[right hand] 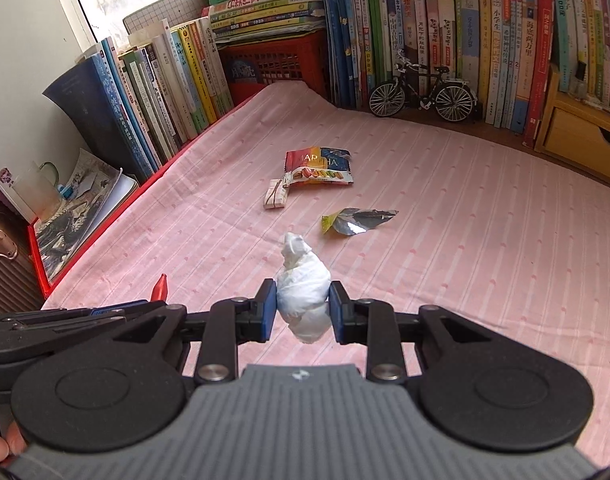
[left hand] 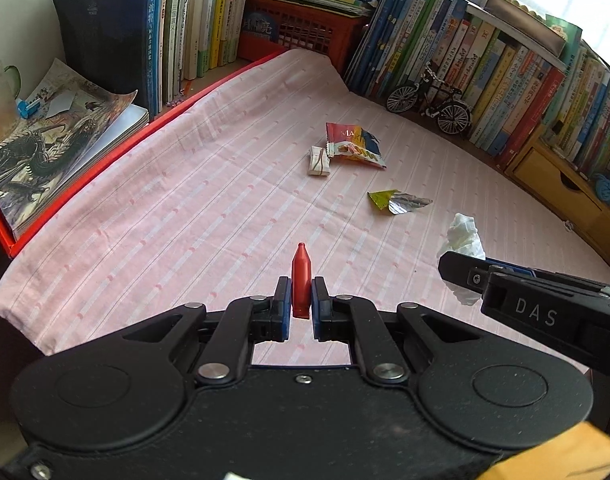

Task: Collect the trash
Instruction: 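Carry the white tissue and red crayon over the black bin with both tools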

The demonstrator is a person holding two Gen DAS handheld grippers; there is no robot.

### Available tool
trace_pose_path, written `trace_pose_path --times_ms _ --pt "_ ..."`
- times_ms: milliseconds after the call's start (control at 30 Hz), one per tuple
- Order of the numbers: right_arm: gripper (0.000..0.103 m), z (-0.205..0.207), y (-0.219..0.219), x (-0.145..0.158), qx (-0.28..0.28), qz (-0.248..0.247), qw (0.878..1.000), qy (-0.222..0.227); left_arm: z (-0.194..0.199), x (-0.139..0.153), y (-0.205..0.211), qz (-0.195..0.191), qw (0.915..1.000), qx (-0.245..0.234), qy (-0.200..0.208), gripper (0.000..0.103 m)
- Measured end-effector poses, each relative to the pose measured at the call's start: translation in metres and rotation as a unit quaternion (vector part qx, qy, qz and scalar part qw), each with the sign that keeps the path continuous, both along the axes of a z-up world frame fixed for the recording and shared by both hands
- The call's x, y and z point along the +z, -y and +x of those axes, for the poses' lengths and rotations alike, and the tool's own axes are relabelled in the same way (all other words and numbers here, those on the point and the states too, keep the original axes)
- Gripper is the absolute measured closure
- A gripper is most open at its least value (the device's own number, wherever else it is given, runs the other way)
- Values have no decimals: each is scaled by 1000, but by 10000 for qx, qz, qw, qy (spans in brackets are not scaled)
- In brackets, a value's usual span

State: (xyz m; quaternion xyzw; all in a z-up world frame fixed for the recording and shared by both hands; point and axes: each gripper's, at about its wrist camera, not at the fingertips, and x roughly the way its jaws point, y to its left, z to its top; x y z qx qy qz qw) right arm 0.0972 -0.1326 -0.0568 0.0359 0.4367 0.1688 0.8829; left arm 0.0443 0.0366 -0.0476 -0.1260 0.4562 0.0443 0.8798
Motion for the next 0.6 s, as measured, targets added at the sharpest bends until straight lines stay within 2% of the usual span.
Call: trace_pose_path --times_ms 133,333,600 --pt "70 -43 -4 15 -286 -117 9994 144 -44 10 -7 -85 9996 -242 93 94" --pt "70 -119 -19 34 -674 -235 9974 132 -116 28 -31 -176 9977 -632 165 94" --pt "70 -208 -51 36 -1089 -298 9935 -123 -188 27 -62 -149 9935 -1128 -2 94"
